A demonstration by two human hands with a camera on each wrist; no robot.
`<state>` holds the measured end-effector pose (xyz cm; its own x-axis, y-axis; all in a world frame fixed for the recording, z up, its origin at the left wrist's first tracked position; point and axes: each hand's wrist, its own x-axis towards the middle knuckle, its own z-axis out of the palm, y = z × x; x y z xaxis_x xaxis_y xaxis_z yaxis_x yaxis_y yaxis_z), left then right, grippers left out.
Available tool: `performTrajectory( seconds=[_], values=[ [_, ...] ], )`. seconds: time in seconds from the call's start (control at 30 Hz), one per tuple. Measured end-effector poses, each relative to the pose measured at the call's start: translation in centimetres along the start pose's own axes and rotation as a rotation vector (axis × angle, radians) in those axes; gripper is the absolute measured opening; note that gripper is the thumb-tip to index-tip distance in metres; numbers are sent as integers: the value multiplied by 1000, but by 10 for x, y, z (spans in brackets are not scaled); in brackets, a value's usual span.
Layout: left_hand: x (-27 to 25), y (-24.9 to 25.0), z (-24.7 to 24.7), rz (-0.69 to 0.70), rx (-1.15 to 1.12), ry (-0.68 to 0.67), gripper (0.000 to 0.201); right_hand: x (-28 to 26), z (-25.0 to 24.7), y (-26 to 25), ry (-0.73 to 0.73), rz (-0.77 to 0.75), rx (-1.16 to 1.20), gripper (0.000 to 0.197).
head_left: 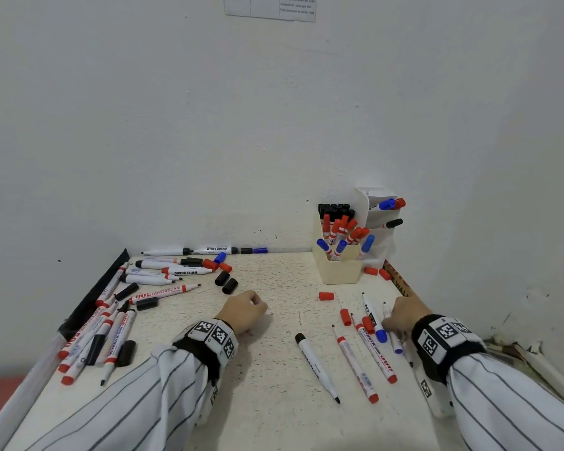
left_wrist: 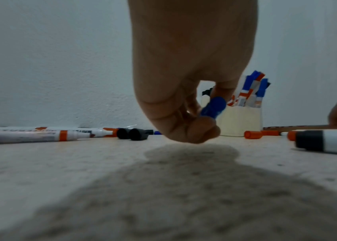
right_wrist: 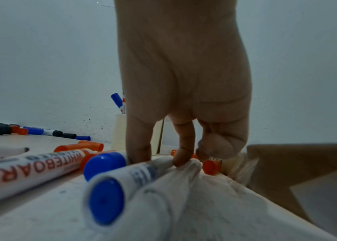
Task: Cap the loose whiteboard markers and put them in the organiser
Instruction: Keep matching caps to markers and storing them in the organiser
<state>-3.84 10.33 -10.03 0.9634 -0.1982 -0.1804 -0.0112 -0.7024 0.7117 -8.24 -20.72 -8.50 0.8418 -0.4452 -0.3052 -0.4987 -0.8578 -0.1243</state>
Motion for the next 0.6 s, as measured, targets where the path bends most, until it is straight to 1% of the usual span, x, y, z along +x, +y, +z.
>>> performTrajectory(
  seconds=[0.07, 0.13, 0.2, 0.27, 0.3, 0.33, 0.37, 0.43, 0.47, 0.53, 0.6],
  values=[
    [-6, 6, 3, 24, 3, -93, 11, 4, 1, -3, 20, 16, -18, 37],
    [-13, 14, 6, 19, -32, -219, 11, 5, -2, -5, 34, 24, 4, 30],
    [-21, 25, 10, -36, -144, -432, 12, 3, -10, -6, 46, 27, 87, 25],
    [-30, 36, 15, -107, -217, -659, 18, 1, -18, -6, 77, 26, 205, 28],
    [-33, 41, 19, -128, -224, -734, 19, 0, -21, -5, 92, 16, 261, 30],
    [-35, 46, 23, -133, -223, -779, 19, -1, -25, -5, 108, -5, 305, 32],
    [-36, 49, 27, -121, -223, -800, 16, -4, -28, -6, 128, -32, 335, 33],
    [-34, 54, 36, -70, -230, -766, 8, -8, -30, -8, 163, -104, 398, 32],
    [-33, 55, 39, -45, -246, -722, 6, -10, -30, -9, 177, -153, 435, 31],
    [-30, 57, 42, -3, -279, -618, 9, -17, -29, -14, 187, -256, 487, 27],
    [-27, 58, 43, 45, -293, -530, 12, -22, -26, -18, 164, -352, 471, 24]
  ],
)
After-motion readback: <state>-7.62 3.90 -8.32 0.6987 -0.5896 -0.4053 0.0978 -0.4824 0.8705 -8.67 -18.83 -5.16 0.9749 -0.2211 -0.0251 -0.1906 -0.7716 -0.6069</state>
